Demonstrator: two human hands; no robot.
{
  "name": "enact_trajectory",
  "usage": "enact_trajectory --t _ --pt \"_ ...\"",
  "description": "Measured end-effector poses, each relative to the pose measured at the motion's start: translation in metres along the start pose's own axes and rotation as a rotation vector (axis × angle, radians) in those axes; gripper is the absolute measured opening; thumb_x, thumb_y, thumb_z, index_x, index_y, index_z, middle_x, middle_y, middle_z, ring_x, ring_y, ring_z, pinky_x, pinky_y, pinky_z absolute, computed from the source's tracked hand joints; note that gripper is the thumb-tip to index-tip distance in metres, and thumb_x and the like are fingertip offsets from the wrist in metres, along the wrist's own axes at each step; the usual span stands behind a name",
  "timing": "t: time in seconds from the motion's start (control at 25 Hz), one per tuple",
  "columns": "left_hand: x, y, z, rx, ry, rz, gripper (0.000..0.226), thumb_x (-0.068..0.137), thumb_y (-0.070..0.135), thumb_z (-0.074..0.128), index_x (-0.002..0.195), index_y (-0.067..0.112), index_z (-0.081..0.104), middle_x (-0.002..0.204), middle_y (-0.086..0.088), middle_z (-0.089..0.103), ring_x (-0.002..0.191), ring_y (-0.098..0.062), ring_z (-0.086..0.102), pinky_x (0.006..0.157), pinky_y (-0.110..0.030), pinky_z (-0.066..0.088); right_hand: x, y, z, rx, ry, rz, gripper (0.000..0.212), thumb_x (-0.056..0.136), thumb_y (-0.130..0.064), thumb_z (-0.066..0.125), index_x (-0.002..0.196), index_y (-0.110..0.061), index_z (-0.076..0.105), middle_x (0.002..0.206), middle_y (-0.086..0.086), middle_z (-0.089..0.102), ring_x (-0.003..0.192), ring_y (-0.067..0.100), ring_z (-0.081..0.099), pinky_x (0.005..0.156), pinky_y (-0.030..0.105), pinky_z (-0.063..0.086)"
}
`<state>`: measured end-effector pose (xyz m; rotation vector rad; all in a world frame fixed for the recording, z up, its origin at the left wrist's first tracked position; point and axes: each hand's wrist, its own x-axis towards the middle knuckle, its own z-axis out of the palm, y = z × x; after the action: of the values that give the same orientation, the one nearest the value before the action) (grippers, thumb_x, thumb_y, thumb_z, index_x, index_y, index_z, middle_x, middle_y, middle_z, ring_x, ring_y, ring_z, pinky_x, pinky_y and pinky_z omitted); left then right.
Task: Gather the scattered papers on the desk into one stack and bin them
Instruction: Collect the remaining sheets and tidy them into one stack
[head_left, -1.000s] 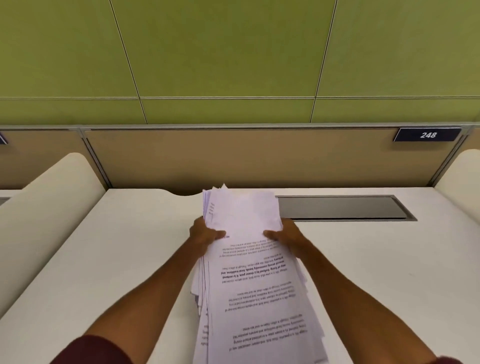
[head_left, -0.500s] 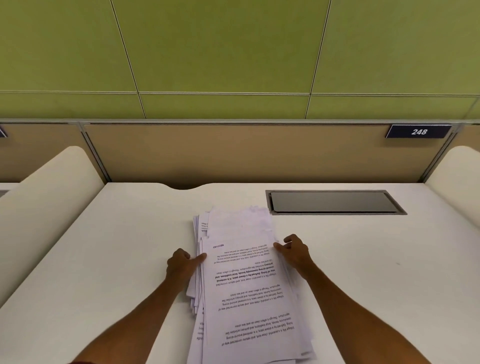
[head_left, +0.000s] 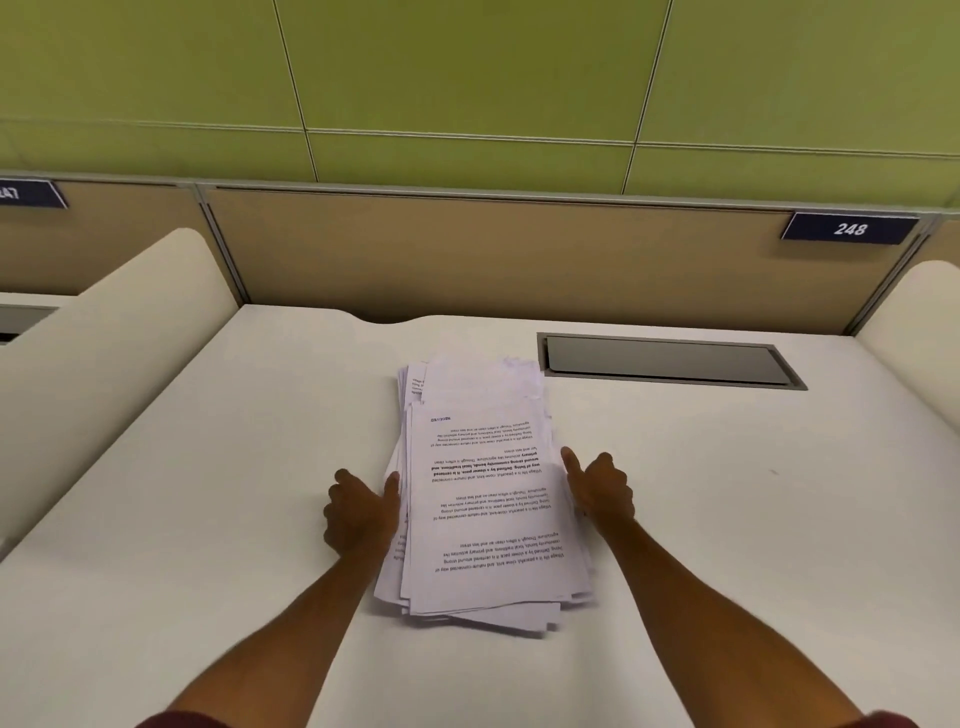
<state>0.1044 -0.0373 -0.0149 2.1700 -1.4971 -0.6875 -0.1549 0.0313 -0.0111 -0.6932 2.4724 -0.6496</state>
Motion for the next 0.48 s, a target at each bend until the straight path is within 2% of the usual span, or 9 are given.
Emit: enact_trajectory --t 0.12,0.24,0.32,0.4,0.48 --pt "-0.027 -0.001 -0.001 0.022 -0.051 -0.020 0.069 0.086 0.059 0.051 0.124 0.003 0.039 0.116 -0.021 0.061 0.105 -0.040 0.060 0.087 -0.044 0.047 -0.019 0.004 0.002 -0.019 -0.007 0.038 0.068 0.092 -0.060 0.045 0.130 -0.003 0.046 0.133 0.017 0.054 0.123 0.038 0.052 0.099 0.044 0.043" --pt "-0.041 -0.003 -0.005 -0.057 -0.178 -0.099 0.071 0.084 0.057 0.058 0.125 0.002 0.039 0.123 -0.021 0.058 0.111 -0.038 0.057 0.091 -0.043 0.045 -0.040 0.011 0.001 -0.022 -0.106 0.046 0.065 0.087 -0.050 0.061 0.131 -0.004 0.049 0.136 0.015 0.054 0.126 0.035 0.051 0.101 0.042 0.043" --pt "-0.045 -0.010 -0.009 -0.205 -0.311 -0.139 0.070 0.079 0.046 0.071 0.124 0.000 0.043 0.126 -0.020 0.057 0.111 -0.036 0.057 0.090 -0.040 0.046 -0.057 0.018 0.002 0.004 -0.161 0.040 0.064 0.082 -0.040 0.071 0.129 -0.002 0.050 0.134 0.015 0.055 0.125 0.034 0.052 0.102 0.040 0.046" --pt "-0.049 -0.018 -0.013 -0.335 -0.435 -0.133 0.063 0.073 0.026 0.081 0.119 -0.002 0.048 0.125 -0.018 0.058 0.104 -0.032 0.059 0.085 -0.036 0.051 -0.071 0.025 0.003 0.067 -0.185 0.034 0.066 0.077 -0.028 0.079 0.129 0.001 0.048 0.134 0.017 0.055 0.124 0.034 0.053 0.102 0.042 0.047" --pt "-0.056 -0.021 -0.020 -0.395 -0.448 -0.055 0.060 0.069 0.012 0.083 0.116 -0.002 0.049 0.125 -0.018 0.059 0.107 -0.033 0.061 0.088 -0.039 0.053 -0.083 0.033 0.002 0.226 -0.174 0.001 0.062 0.075 -0.018 0.082 0.125 0.002 0.052 0.129 0.019 0.058 0.118 0.035 0.057 0.099 0.042 0.050"
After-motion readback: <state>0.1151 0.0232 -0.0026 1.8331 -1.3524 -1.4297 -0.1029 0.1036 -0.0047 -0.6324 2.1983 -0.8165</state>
